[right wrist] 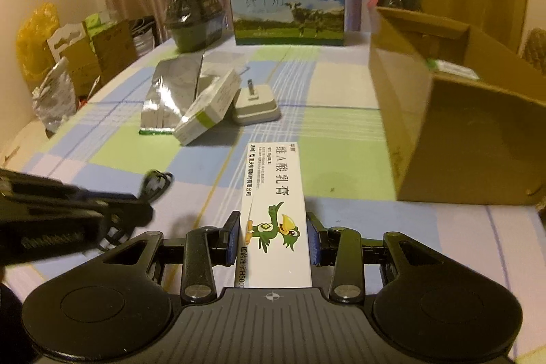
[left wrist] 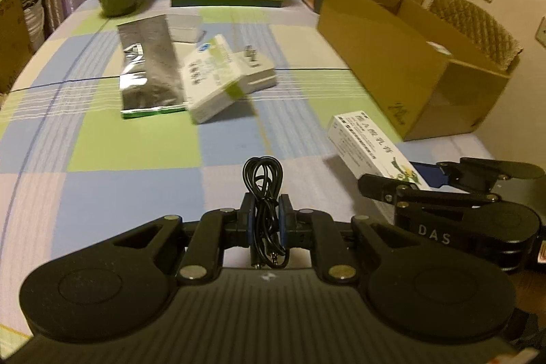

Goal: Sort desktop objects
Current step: 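Carry the cable and ointment box over the cardboard box with both tools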

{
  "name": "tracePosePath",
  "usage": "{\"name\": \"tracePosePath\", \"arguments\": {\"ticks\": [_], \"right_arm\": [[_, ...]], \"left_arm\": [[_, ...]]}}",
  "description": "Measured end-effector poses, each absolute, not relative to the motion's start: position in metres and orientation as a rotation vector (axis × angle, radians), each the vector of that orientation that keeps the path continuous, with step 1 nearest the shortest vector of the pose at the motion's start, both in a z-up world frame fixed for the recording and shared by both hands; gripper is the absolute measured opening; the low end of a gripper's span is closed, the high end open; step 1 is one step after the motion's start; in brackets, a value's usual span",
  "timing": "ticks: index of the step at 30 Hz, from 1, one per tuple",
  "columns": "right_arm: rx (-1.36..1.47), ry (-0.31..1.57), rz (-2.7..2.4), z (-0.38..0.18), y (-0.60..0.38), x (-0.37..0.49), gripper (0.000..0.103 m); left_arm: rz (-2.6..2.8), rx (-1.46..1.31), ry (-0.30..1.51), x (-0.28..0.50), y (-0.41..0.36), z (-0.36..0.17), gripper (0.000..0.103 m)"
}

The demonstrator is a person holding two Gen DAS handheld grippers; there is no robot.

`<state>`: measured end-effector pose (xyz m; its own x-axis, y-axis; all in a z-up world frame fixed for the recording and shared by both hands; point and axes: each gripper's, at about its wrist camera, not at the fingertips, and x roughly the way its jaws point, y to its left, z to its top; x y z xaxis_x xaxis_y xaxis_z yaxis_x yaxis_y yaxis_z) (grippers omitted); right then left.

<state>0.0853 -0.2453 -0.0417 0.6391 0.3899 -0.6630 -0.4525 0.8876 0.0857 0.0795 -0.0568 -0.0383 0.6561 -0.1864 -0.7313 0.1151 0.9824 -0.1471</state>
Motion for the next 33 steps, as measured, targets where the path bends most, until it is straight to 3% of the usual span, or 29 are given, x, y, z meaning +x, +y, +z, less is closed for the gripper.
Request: {"name": "tracePosePath", "arguments": {"ticks": [22, 33], "right_arm": [[0.003, 0.588, 0.316, 0.066, -0.331, 0.107, 0.035], [-0.002, 0.569, 0.23, 0.082, -0.38, 0.14, 0.035]], "left_arm": [[-0.303, -0.07, 0.756, 0.103, -0.137, 0.038, 0.01], [-0.393, -0.04, 0.715, 0.15, -0.192, 0.065, 0.01]]}}
